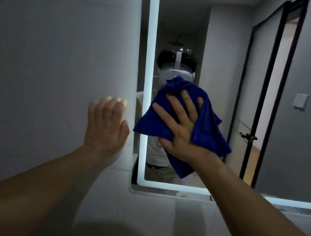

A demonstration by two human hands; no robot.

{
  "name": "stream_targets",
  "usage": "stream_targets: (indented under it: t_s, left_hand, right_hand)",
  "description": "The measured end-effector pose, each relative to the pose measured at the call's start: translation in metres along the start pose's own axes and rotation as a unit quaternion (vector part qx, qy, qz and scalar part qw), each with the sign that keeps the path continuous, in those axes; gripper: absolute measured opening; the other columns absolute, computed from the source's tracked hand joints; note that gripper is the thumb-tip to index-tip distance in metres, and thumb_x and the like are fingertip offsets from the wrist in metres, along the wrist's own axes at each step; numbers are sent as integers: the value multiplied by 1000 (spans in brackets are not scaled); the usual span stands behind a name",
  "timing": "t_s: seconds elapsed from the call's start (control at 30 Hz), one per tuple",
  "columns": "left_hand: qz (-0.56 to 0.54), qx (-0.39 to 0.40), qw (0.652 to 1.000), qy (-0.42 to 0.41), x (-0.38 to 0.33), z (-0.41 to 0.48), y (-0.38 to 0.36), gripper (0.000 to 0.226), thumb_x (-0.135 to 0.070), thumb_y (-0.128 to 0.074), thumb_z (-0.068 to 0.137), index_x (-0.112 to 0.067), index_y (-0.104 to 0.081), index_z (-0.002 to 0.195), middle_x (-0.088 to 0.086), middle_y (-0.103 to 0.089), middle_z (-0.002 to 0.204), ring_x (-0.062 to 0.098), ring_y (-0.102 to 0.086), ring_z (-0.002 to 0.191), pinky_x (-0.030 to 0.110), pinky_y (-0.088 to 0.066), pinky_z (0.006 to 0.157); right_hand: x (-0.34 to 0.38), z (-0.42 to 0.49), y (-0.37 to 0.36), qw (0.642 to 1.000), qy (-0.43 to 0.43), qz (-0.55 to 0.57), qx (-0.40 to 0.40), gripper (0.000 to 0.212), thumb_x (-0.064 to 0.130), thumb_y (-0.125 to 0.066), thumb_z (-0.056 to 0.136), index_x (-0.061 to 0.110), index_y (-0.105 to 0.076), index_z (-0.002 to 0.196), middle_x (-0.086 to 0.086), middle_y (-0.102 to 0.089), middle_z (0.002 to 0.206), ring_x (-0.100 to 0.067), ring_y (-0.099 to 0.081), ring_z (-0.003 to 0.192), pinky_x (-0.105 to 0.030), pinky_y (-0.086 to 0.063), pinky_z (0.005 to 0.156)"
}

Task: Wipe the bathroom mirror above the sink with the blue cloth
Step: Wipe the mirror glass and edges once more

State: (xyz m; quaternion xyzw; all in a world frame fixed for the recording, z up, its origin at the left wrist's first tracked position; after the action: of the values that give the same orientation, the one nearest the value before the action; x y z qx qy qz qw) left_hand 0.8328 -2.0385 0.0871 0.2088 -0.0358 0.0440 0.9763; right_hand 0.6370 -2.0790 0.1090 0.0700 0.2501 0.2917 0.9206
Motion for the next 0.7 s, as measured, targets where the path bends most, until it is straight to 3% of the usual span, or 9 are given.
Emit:
stream_targets:
  t_s: [0.07,0.17,0.27,0.33,0.37,0.47,0.57,0.63,0.7]
  left_hand:
    - [0,-29,999,-19,4,28,15,46,-28,-31,95,-7,-39,135,21,-46,137,42,-43,128,58,-27,113]
    - [10,-49,999,13,13,81,36,58,-31,-34,95,-8,-30,148,17,-29,156,37,-26,145,55,-18,120]
    - [60,-51,996,31,19,138,54,64,-37,-21,99,-15,-7,158,9,-1,167,28,1,154,51,-6,123]
    - [60,-60,995,56,25,181,71,61,-38,-17,103,-18,-3,159,6,6,167,26,7,153,50,-3,124]
    - [51,-58,995,66,28,201,79,60,-39,-18,104,-19,-3,159,6,6,167,25,7,153,50,-3,124]
    - [36,-48,997,52,34,238,85,61,-40,-13,102,-21,-2,159,7,5,167,26,4,154,52,-8,123]
    - [68,-62,994,51,36,234,74,64,-45,5,99,-23,6,158,7,7,167,27,4,154,51,-9,123]
    - [65,-61,994,57,38,233,69,63,-45,2,99,-22,5,159,8,7,167,27,5,154,49,-7,124]
    - [70,-71,993,57,37,234,72,62,-43,-1,101,-21,2,159,8,5,167,28,3,154,49,-7,124]
  right_hand:
    - [-1,3,-1,1000,-15,-3,-1,72,50,-57,86,25,-37,151,-8,-25,160,-34,-10,150,-57,-1,120]
    - [17,-32,-13,997,-77,1,5,74,53,-54,85,24,-36,150,-8,-22,160,-35,-8,151,-57,2,120]
    - [24,-51,-19,998,54,4,38,65,53,-49,92,26,-39,150,-5,-22,162,-32,-10,151,-56,0,121]
    - [2,-25,-6,990,134,11,47,64,53,-47,92,27,-39,151,-5,-24,161,-33,-13,151,-55,1,121]
    - [-18,1,3,991,131,2,34,67,53,-47,90,28,-35,151,-4,-25,161,-34,-13,151,-54,2,121]
    - [-96,102,40,996,-66,-24,-59,77,55,-48,81,34,-26,152,-5,-20,160,-33,-8,149,-51,6,120]
    - [-141,159,72,959,-270,-36,-82,76,57,-42,87,35,-16,156,-5,-8,165,-31,0,150,-52,6,119]
    - [-124,158,69,946,-308,-71,-70,77,59,-37,91,33,-7,158,-5,-1,166,-32,3,151,-55,5,120]
    - [-81,139,54,973,-214,-75,-51,78,62,-35,91,32,-9,158,-6,-7,166,-33,0,151,-55,4,120]
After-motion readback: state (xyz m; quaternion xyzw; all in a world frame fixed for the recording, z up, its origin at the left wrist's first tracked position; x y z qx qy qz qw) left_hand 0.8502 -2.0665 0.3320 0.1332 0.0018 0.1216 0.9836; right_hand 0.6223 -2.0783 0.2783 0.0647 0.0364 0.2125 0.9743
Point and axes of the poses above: each hand's wrist, its own z-axis towards the middle knuckle, its own y-axis out of the back of the hand, x = y × z, the point moved 6 cm from there along z, towards the middle knuckle
